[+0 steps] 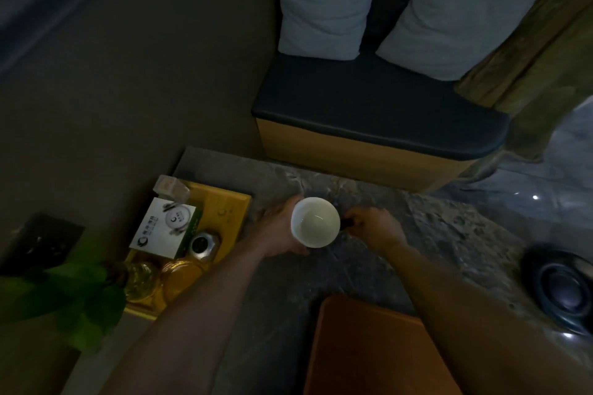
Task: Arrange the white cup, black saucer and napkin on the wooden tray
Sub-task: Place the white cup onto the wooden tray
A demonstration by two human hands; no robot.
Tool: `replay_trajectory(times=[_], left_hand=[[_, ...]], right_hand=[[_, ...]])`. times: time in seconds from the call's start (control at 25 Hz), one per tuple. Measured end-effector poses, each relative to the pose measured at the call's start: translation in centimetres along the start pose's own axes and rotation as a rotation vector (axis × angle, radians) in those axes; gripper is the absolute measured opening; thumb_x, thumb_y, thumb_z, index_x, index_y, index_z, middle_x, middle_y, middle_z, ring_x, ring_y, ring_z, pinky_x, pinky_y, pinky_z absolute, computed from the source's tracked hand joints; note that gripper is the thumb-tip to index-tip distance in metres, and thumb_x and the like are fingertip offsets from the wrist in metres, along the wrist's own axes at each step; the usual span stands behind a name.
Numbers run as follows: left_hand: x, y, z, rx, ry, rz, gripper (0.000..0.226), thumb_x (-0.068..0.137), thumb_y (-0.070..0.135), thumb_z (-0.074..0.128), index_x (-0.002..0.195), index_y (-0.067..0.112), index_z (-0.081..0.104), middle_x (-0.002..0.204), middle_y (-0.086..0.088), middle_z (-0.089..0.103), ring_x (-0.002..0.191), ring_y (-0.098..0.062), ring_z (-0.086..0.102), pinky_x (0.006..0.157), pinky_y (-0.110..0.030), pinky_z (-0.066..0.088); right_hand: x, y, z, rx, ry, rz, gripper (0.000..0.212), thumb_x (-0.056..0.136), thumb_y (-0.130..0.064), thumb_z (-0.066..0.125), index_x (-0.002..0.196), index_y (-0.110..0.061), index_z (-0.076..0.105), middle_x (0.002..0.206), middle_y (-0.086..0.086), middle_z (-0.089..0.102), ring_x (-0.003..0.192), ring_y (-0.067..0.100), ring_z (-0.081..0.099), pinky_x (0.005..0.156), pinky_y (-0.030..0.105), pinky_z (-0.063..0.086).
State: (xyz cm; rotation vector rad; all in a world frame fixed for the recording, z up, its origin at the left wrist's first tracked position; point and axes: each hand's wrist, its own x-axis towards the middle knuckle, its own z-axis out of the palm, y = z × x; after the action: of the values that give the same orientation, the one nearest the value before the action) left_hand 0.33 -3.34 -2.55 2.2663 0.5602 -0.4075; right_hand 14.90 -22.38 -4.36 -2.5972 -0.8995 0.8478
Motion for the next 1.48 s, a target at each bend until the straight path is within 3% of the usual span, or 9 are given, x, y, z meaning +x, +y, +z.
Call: replay_trajectory(times=[0.2,0.44,0.64,0.8,1.04,1.12,1.24,1.4,1.48], left_hand=[[-0.9,0.5,0.4,-0.161,0.016,-0.037,0.117,0.057,0.028,0.092,0.149,0.033,0.021,0.153,0.002,0.037,0.14,-0.025,0.035,0.11,-0.056,0.037],[-3.3,0.9,1.0,-0.272,0.039,0.001,0.112,0.056,0.022,0.094,0.147,0.029,0.028,0.149,0.001,0.041,0.137,-0.022,0.038,0.108,-0.054,0.041],[-6.4,0.8,2.0,-0.342,0.075,0.095,0.101,0.056,0.02,0.093,0.127,0.054,0.03,0.135,0.016,0.041,0.132,-0.012,0.039,0.104,-0.036,0.041],[-9.1,0.6,3.7,-0.385,0.078,0.128,0.098,0.06,0.022,0.092,0.134,0.045,0.031,0.141,0.014,0.041,0.135,-0.012,0.039,0.109,-0.038,0.04],[-11.4,0.0,6.5,-0.411,-0.029,0.123,0.11,0.059,0.01,0.092,0.148,0.018,0.03,0.15,-0.002,0.042,0.139,-0.019,0.039,0.112,-0.052,0.038],[-11.8,0.2,7.4,-0.393,-0.075,0.123,0.108,0.06,0.009,0.091,0.148,0.024,0.03,0.15,0.002,0.042,0.139,-0.015,0.038,0.114,-0.047,0.036],[-12.1,0.5,8.6,-0.355,-0.141,0.126,0.103,0.062,0.007,0.089,0.137,0.045,0.03,0.14,0.02,0.042,0.13,0.007,0.039,0.11,-0.029,0.035],[-11.8,0.8,9.8,-0.368,-0.214,0.119,0.107,0.059,0.003,0.089,0.146,0.024,0.031,0.146,0.006,0.043,0.135,-0.009,0.039,0.11,-0.033,0.036],[-11.5,0.8,9.9,-0.348,-0.225,0.116,0.104,0.057,0.003,0.09,0.141,0.031,0.034,0.137,0.013,0.046,0.13,-0.009,0.042,0.105,-0.032,0.04]], right_hand=[[-1.2,-0.6,0.3,0.095,0.054,0.042,0.02,0.087,-0.026,0.067,0.102,-0.038,0.07,0.103,-0.005,0.072,0.094,0.019,0.065,0.08,0.041,0.056],[-3.9,-0.7,0.5,0.149,0.12,0.043,0.016,0.087,-0.03,0.068,0.1,-0.039,0.071,0.103,-0.008,0.073,0.095,0.017,0.066,0.087,0.039,0.049],[-7.4,-0.6,0.9,0.252,0.15,0.027,0.018,0.087,-0.026,0.07,0.103,-0.033,0.072,0.102,-0.006,0.074,0.093,0.013,0.066,0.083,0.035,0.053],[-11.1,-0.4,2.1,0.272,0.186,0.004,0.017,0.087,-0.023,0.071,0.103,-0.028,0.072,0.101,-0.005,0.074,0.082,0.005,0.062,0.069,0.02,0.047],[-16.5,0.5,4.5,0.384,0.213,0.047,0.014,0.08,-0.027,0.076,0.094,-0.032,0.075,0.095,-0.012,0.074,0.078,0.0,0.063,0.067,0.021,0.052],[-18.2,1.0,5.4,0.414,0.228,0.066,0.016,0.079,-0.025,0.077,0.09,-0.036,0.075,0.091,-0.018,0.073,0.079,-0.004,0.065,0.07,0.025,0.054],[-20.3,1.9,6.8,0.432,0.253,0.093,0.025,0.079,-0.024,0.076,0.087,-0.047,0.07,0.083,-0.026,0.069,0.074,-0.014,0.061,0.067,0.018,0.051],[-22.0,3.0,8.8,0.463,0.294,0.161,0.024,0.079,-0.021,0.077,0.091,-0.04,0.072,0.088,-0.017,0.073,0.076,-0.008,0.063,0.065,0.016,0.05],[-22.3,3.3,9.6,0.478,0.313,0.189,0.023,0.077,-0.021,0.079,0.094,-0.037,0.073,0.091,-0.014,0.074,0.079,-0.003,0.065,0.066,0.021,0.053]])
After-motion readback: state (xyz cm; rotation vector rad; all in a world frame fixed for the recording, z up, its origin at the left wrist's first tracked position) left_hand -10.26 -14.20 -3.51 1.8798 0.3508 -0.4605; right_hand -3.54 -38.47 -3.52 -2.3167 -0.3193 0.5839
